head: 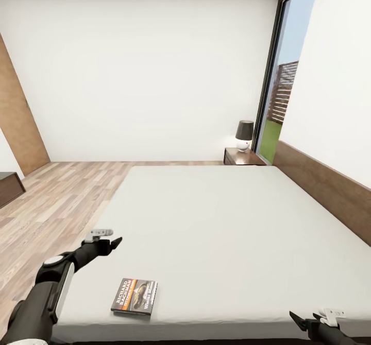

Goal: In the bedroom, move the book from the bed onto either nightstand, and place the two sandals side by side next to the bed.

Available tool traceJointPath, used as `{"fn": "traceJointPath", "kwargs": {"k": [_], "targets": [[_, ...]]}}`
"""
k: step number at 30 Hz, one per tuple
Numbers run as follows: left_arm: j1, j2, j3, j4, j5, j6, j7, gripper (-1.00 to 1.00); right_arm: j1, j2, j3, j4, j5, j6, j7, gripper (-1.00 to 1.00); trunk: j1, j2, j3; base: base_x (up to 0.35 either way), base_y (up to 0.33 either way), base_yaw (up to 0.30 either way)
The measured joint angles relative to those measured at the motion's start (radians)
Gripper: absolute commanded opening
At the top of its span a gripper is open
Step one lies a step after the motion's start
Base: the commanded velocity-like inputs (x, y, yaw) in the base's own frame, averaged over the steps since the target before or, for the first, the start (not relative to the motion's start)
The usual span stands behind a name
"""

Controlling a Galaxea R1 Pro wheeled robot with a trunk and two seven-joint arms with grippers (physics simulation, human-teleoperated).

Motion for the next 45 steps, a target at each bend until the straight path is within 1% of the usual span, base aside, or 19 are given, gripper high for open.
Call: {"fn": "traceJointPath", "kwargs": {"k": [4, 5, 6, 7, 8, 9, 12, 16, 20, 22, 25, 28, 33, 35, 36, 39, 42, 45], "targets": [[-0.025, 0.001, -0.001, -0.007, 0.002, 0.121, -0.001, 1.0, 0.0, 0.0, 0.0, 0.0, 0.0, 0.0, 0.0, 1.0, 0.0, 0.0, 0.0, 0.0, 0.0, 0.0], [-0.043, 0.002, -0.001, -0.009, 0.002, 0.17, -0.001, 1.0, 0.0, 0.0, 0.0, 0.0, 0.0, 0.0, 0.0, 1.0, 0.0, 0.0, 0.0, 0.0, 0.0, 0.0], [-0.08, 0.002, -0.001, -0.009, 0.003, 0.275, -0.002, 1.0, 0.0, 0.0, 0.0, 0.0, 0.0, 0.0, 0.0, 1.0, 0.0, 0.0, 0.0, 0.0, 0.0, 0.0], [-0.098, 0.004, -0.001, -0.007, 0.002, 0.331, -0.002, 1.0, 0.0, 0.0, 0.0, 0.0, 0.0, 0.0, 0.0, 1.0, 0.0, 0.0, 0.0, 0.0, 0.0, 0.0], [-0.105, 0.005, -0.001, -0.006, 0.002, 0.358, -0.002, 1.0, 0.0, 0.0, 0.0, 0.0, 0.0, 0.0, 0.0, 1.0, 0.0, 0.0, 0.0, 0.0, 0.0, 0.0], [-0.117, 0.007, -0.001, -0.005, 0.002, 0.407, -0.002, 1.0, 0.0, 0.0, 0.0, 0.0, 0.0, 0.0, 0.0, 1.0, 0.0, 0.0, 0.0, 0.0, 0.0, 0.0], [-0.131, 0.009, -0.001, -0.003, 0.002, 0.464, -0.002, 1.0, 0.0, 0.0, 0.0, 0.0, 0.0, -0.003, 0.001, 1.0, 0.0, 0.0, 0.0, 0.0, 0.0, 0.0], [-0.137, 0.007, -0.002, -0.002, 0.003, 0.488, -0.003, 1.0, 0.0, 0.0, -0.001, 0.0, -0.002, -0.026, 0.005, 1.0, 0.0, 0.0, 0.0, 0.0, 0.0, 0.0], [-0.139, 0.002, -0.003, 0.011, 0.003, 0.498, -0.003, 1.0, 0.0, -0.002, -0.002, -0.004, -0.003, -0.098, 0.008, 1.0, 0.0, 0.0, 0.0, 0.0, 0.0, 0.0], [-0.14, 0.001, -0.004, 0.026, 0.003, 0.5, -0.004, 1.0, 0.0, -0.003, -0.005, -0.012, -0.003, -0.116, 0.007, 1.0, 0.0, 0.0, 0.0, 0.0, 0.0, 0.0], [-0.14, 0.0, -0.005, 0.044, 0.005, 0.501, -0.009, 1.0, -0.001, -0.004, -0.007, -0.021, -0.001, -0.127, 0.002, 1.0, 0.0, 0.0, 0.0, 0.0, 0.0, 0.0], [-0.14, -0.005, -0.006, 0.054, 0.005, 0.501, -0.03, 1.0, -0.003, -0.005, -0.008, -0.054, 0.001, -0.131, -0.019, 1.0, 0.0, 0.0, 0.0, 0.0, 0.0, 0.0], [-0.141, -0.014, -0.009, 0.06, 0.004, 0.5, -0.053, 1.0, -0.005, -0.005, -0.009, -0.157, 0.005, -0.133, -0.176, 1.0, 0.0, 0.0, 0.0, 0.0, 0.0, 0.0], [-0.141, -0.023, -0.011, 0.061, 0.005, 0.501, -0.058, 1.0, -0.005, -0.004, -0.011, -0.221, 0.005, -0.132, -0.314, 1.0, 0.0, 0.0, 0.0, 0.0, 0.0, 0.0], [-0.141, -0.035, -0.013, 0.062, 0.005, 0.501, -0.06, 1.0, -0.007, -0.004, -0.012, -0.266, 0.006, -0.132, -0.411, 1.0, 0.0, 0.0, 0.0, 0.0, 0.0, 0.0], [-0.141, -0.046, -0.013, 0.063, 0.003, 0.5, -0.061, 1.0, -0.008, 0.0, -0.011, -0.331, 0.009, -0.132, -0.47, 1.0, 0.0, 0.0, 0.0, 0.0, 0.0, 0.0], [-0.141, -0.05, -0.013, 0.063, 0.003, 0.5, -0.061, 1.0, -0.008, 0.004, -0.009, -0.374, 0.011, -0.142, -0.484, 1.0, 0.0, 0.0, 0.0, 0.0, 0.0, 0.0], [-0.14, -0.054, -0.013, 0.063, 0.003, 0.5, -0.061, 1.0, -0.008, 0.005, -0.011, -0.387, 0.012, -0.145, -0.488, 1.0, 0.0, 0.0, 0.0, 0.0, 0.0, 0.0]]}}
